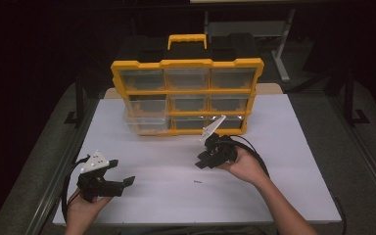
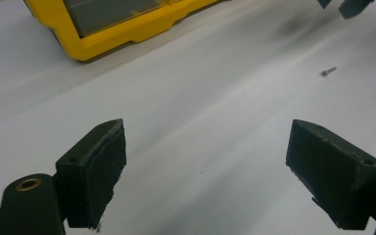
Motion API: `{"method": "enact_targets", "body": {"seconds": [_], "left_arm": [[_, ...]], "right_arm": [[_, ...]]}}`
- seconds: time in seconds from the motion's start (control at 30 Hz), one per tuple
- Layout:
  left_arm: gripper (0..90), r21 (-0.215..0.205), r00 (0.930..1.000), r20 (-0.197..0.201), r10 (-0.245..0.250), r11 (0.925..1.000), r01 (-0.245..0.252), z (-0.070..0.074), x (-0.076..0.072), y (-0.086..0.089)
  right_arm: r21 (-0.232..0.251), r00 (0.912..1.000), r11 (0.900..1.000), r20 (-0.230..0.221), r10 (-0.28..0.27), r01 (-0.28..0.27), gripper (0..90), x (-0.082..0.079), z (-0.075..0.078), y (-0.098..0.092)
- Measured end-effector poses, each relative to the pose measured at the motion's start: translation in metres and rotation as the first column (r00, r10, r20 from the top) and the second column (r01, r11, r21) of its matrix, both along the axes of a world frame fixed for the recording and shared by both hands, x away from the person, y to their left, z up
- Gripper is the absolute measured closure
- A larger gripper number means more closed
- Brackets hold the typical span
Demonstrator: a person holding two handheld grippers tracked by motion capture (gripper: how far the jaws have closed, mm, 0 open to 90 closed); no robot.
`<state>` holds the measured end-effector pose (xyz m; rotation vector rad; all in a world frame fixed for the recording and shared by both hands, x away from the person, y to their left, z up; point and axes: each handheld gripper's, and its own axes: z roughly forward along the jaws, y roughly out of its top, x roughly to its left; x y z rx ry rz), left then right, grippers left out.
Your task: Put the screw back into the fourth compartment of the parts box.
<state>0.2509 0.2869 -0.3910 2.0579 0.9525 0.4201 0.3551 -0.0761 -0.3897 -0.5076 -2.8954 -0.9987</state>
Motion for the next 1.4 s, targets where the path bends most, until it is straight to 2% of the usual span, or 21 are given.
{"method": "enact_targets", "body": {"seconds": [0.17,0.2,0.33,0.5,0.7,0.83,0.97,1.03,1.3,1.4], "left_arm": [[14.6,0.005,1.0,0.003,-0.005,1.0,0.005,0.0,0.0,-0.001],[14.6,0.02,0.9999,0.005,-0.013,0.9997,0.013,0.001,0.0,0.0],[14.6,0.015,1.0,0.002,-0.008,0.9999,0.008,0.0,0.0,-0.001],[14.6,0.023,0.9998,0.007,-0.016,0.9996,0.016,0.0,0.0,-0.001],[14.6,0.009,1.0,-0.002,-0.005,0.9999,0.005,0.0,-0.001,-0.001],[14.6,0.008,1.0,-0.001,-0.005,1.0,0.005,0.0,-0.001,-0.001],[14.6,0.01,1.0,-0.001,-0.006,0.9999,0.006,0.001,-0.001,-0.001],[14.6,0.013,1.0,0.0,-0.008,0.9999,0.008,0.001,-0.001,-0.001],[14.6,0.009,1.0,-0.002,-0.006,0.9999,0.006,0.001,-0.001,-0.001],[14.6,0.023,0.9998,0.006,-0.017,0.9996,0.017,0.002,0.0,0.001]], "right_arm": [[-0.016,1.0,1.0,0.0,0.007,-0.007,63.5,-0.008,-0.016,0.001],[-0.02,0.9999,1.0,-0.002,0.01,-0.01,63.7,-0.009,-0.02,0.001],[-0.018,0.9997,1.0,-0.011,0.021,-0.021,65.5,-0.014,-0.031,0.004],[-0.042,0.999,0.998,-0.006,0.045,-0.045,68.7,-0.02,-0.038,0.01],[-0.048,0.9982,0.997,-0.011,0.059,-0.06,73.1,-0.023,-0.045,0.013],[-0.048,0.9982,0.997,0.001,0.06,-0.059,77.8,-0.025,-0.046,0.015],[-0.08,0.9961,0.995,0.052,0.072,-0.067,83.8,-0.028,-0.045,0.017],[-0.081,0.9952,0.994,0.06,0.076,-0.071,86.1,-0.027,-0.045,0.018],[-0.062,0.9977,0.996,0.031,0.06,-0.058,87.1,-0.025,-0.046,0.015],[-0.056,0.9975,0.996,0.021,0.068,-0.066,87.2,-0.024,-0.046,0.015]]}}
